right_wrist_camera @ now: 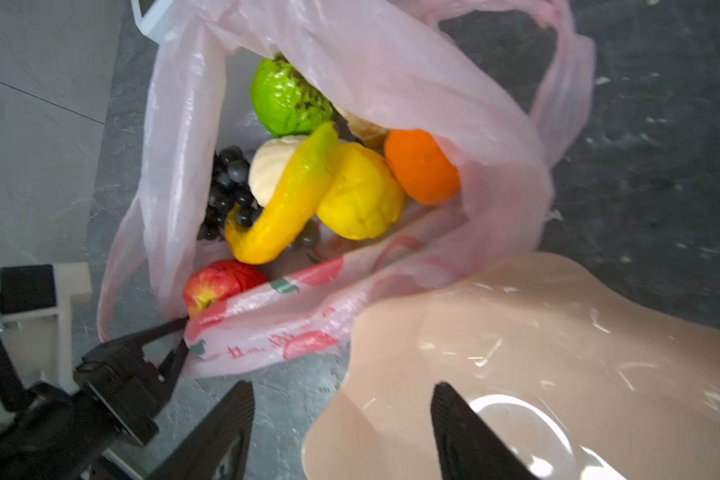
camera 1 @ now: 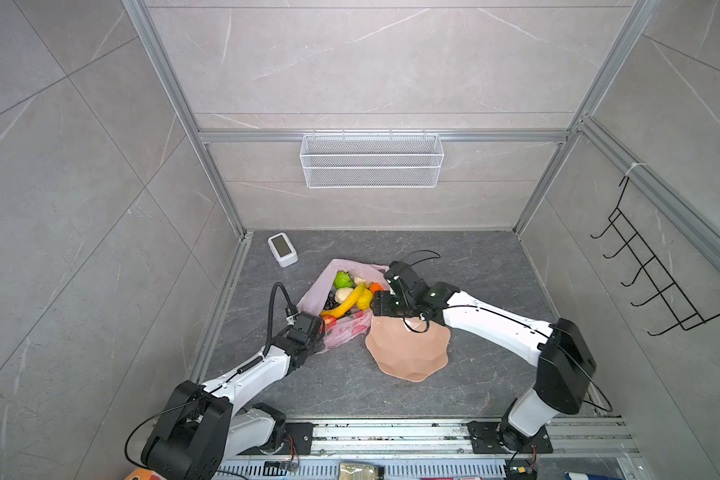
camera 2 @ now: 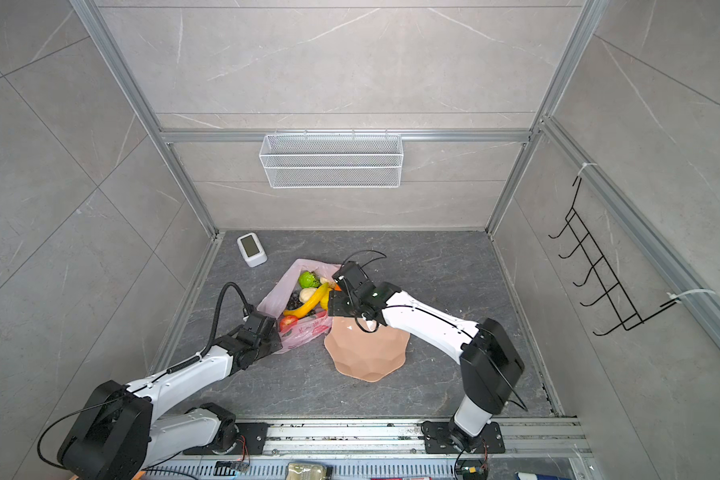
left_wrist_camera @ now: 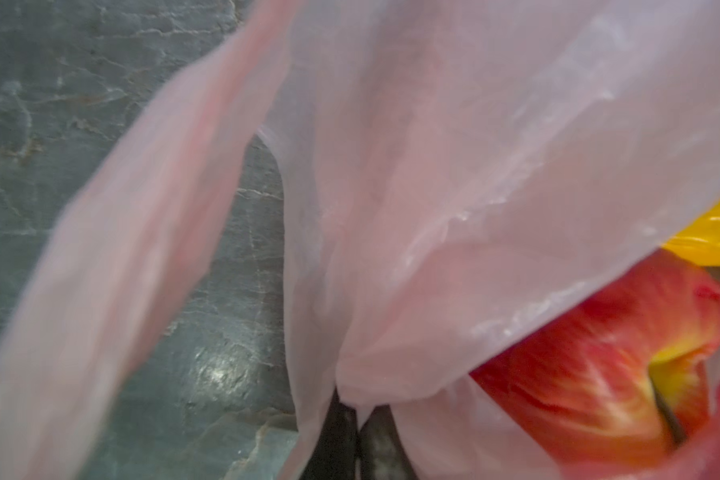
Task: Take the fake fruits out of the plastic bag
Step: 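Reach the right gripper into the bag and grasp the cream-coloured fruit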
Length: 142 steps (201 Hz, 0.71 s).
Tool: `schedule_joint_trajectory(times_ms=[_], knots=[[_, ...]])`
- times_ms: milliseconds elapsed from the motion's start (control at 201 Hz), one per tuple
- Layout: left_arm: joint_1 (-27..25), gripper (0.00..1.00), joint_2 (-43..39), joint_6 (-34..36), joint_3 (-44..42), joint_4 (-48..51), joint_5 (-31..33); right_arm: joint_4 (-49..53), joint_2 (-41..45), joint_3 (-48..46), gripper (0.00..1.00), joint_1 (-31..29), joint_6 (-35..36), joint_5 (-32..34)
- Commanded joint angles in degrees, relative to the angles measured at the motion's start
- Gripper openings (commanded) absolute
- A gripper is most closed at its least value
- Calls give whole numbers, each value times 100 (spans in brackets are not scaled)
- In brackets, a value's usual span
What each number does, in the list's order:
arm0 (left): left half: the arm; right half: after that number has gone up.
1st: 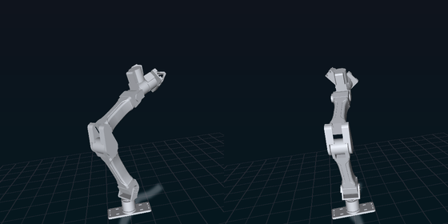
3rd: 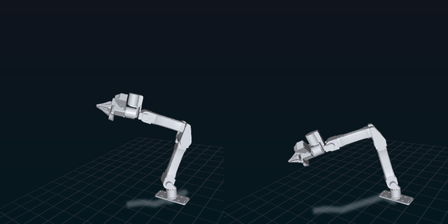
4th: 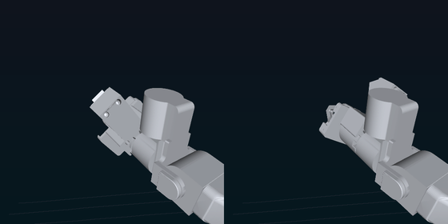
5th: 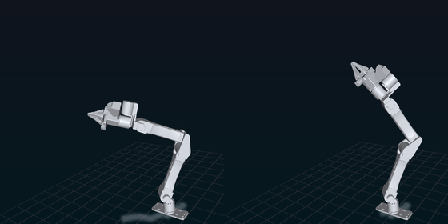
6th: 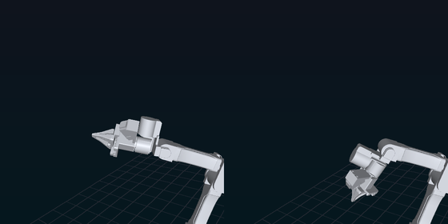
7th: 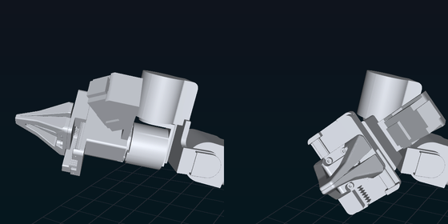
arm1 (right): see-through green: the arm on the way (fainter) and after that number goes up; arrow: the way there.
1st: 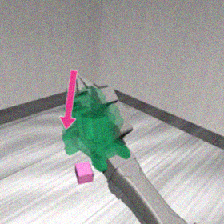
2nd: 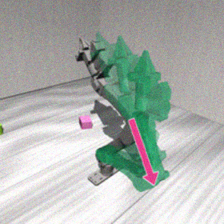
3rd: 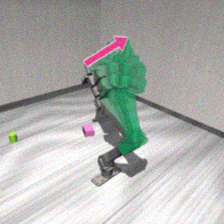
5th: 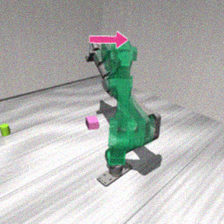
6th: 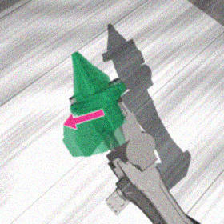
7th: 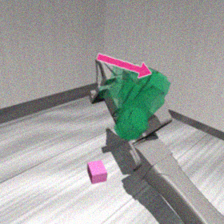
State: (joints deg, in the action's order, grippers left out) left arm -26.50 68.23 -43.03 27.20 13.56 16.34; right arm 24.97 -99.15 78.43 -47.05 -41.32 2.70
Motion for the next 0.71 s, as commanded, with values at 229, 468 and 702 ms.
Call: schedule_joint_trajectory(times_ms=[229,468,702], knots=[[-31,0,-168,191,-22,-342,-12,-400,-1362,1360,70,107,-265,216],[-35,0,-209,180,-62,-389,43,24,-1763,2189,66,-96,160,294],[-39,0,-274,173,-86,-388,79,603,-2795,3330,66,-121,36,152]])
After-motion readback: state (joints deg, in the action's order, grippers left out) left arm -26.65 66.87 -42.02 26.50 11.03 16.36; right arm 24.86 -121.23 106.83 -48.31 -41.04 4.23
